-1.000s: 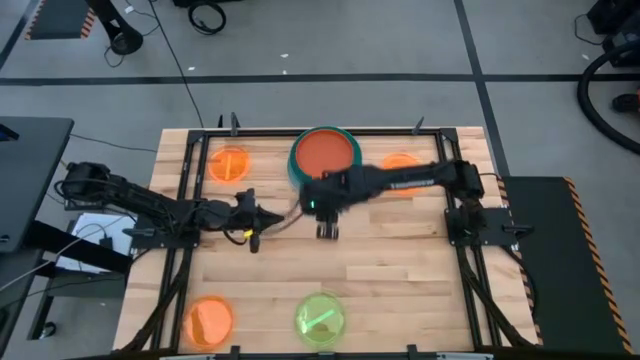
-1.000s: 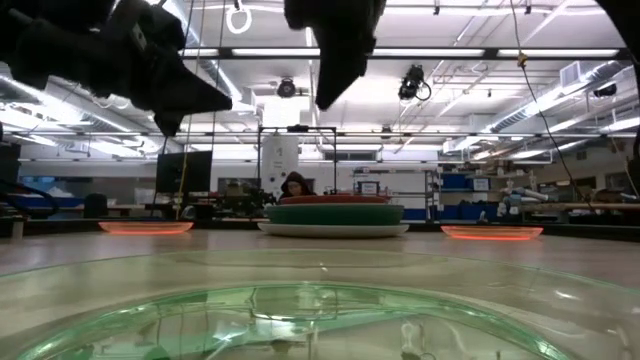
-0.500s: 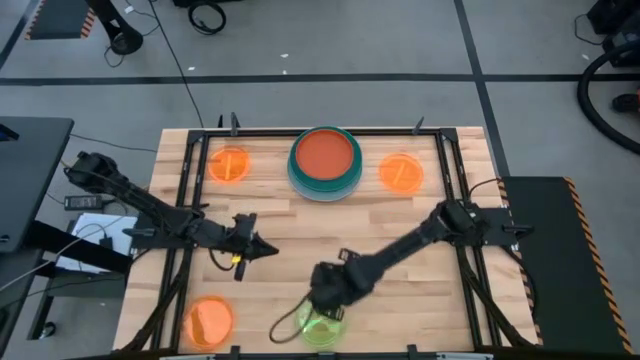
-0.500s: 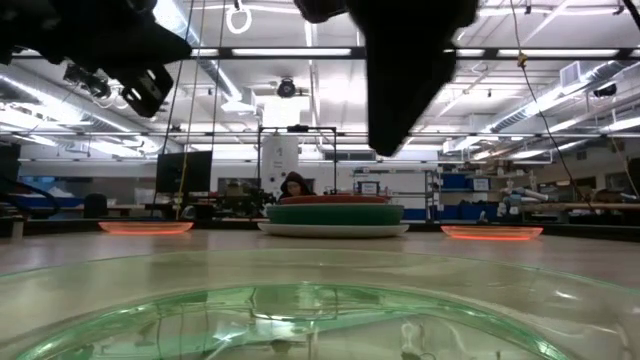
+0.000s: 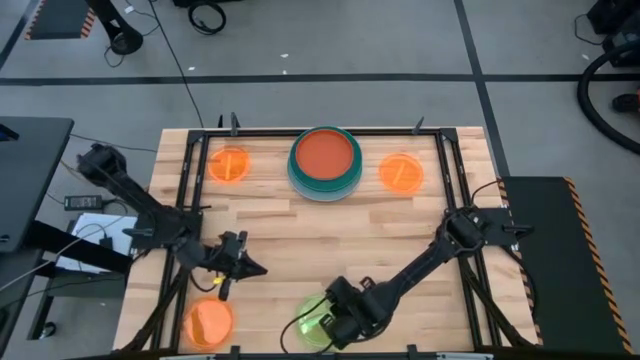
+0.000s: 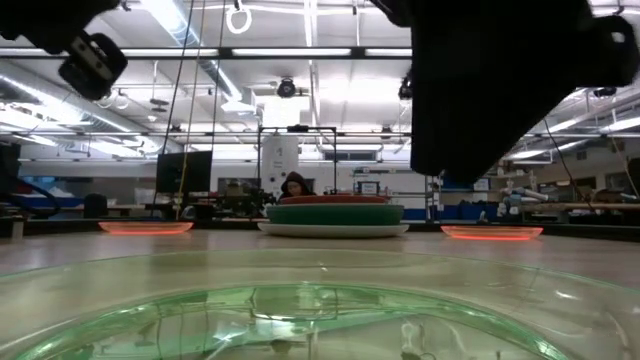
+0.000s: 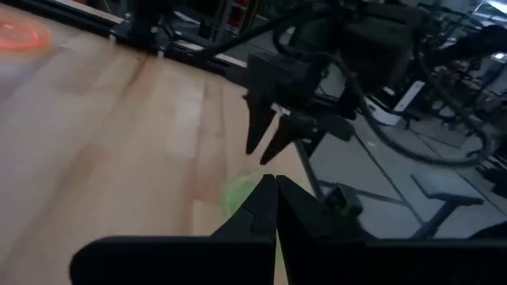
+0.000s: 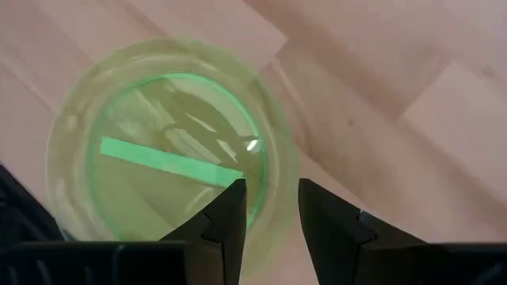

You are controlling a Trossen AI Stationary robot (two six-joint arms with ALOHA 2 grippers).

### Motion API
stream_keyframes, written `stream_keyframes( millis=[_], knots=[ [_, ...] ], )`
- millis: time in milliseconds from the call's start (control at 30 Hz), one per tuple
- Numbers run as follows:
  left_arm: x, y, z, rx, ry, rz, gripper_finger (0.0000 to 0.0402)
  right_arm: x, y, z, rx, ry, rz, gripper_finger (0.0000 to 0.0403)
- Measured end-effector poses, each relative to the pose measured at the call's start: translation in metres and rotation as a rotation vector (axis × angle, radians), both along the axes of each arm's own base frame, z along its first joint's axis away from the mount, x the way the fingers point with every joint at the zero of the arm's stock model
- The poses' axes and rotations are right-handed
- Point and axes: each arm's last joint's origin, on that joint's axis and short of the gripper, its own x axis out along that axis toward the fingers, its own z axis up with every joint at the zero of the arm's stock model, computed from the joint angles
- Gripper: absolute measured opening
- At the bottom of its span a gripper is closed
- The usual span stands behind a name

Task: Stack plastic plates
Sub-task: Stack the light green plate on top of the dark orange plate

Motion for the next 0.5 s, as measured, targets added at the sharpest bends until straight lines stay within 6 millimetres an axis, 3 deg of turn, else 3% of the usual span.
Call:
stream_keyframes(
  millis=[267, 500],
  knots=[
    [-0.006, -0.021, -0.007, -0.025, -0.020, -0.020, 0.0009, -0.012, 0.005, -0.024, 0.046, 0.012, -0.094, 0.0125],
    [-0.007, -0.031, -0.012, -0.039, -0.032, -0.053, 0.0009, -0.010, 0.007, -0.044, 0.140, -0.050, -0.120, 0.0125]
  ],
)
